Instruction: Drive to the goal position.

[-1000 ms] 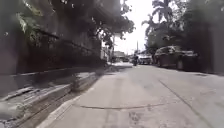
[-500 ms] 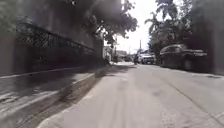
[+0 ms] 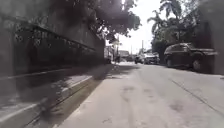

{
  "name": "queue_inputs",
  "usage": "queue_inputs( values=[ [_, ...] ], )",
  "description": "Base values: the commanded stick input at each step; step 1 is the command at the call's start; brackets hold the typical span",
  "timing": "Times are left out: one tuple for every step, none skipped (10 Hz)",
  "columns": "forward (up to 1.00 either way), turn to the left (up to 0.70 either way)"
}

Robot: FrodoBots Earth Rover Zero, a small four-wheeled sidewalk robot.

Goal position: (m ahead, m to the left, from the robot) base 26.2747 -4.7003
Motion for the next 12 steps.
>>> queue_inputs(
  values=[
    [1.0, 0.0],
    [1.0, 0.0],
    [1.0, 0.0],
    [1.0, 0.0],
    [1.0, 0.0],
    [1.0, 0.0],
    [1.0, -0.13],
    [1.0, -0.4],
    [1.0, -0.4],
    [1.0, -0.4],
    [1.0, -0.4],
    [1.0, -0.4]
  ],
)
